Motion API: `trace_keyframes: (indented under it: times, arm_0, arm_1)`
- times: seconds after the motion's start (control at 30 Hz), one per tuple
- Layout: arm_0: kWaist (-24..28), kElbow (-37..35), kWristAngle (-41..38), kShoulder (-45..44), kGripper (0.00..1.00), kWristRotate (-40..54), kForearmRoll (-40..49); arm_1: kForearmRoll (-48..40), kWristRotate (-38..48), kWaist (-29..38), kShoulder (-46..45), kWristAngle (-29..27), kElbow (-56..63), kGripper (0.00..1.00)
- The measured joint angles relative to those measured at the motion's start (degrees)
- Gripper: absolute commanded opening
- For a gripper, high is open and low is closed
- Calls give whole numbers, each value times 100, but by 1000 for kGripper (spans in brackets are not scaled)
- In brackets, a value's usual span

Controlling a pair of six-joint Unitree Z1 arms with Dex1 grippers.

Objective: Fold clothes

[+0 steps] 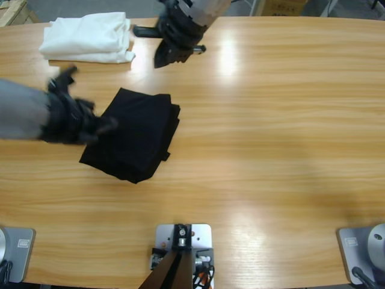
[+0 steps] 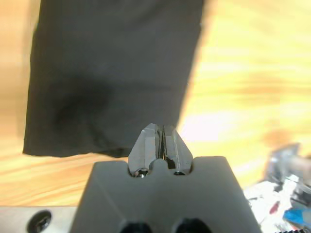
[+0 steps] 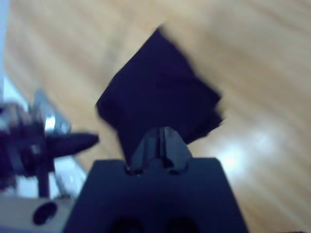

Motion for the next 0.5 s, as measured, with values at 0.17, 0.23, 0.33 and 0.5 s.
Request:
trace_keyframes:
  times: [0.17, 0.23, 0.33, 0.5]
  arm_0:
    - [354, -131, 8, -652, 996, 1277, 855]
    - [701, -125, 121, -1095, 996, 1530, 1511]
    - [1119, -75, 204, -1756, 996, 1756, 2144]
    - [1479, 253, 212, -2254, 994, 2156, 2599]
  arm_1:
    - [601, -922, 572, -187, -564, 59, 1000]
    - [934, -1682, 681, -141, -740, -375, 1000]
    - [1040, -2935, 772, 7, -1132, -839, 1000]
    - [1040, -3487, 934, 494, -1168, -1195, 1000]
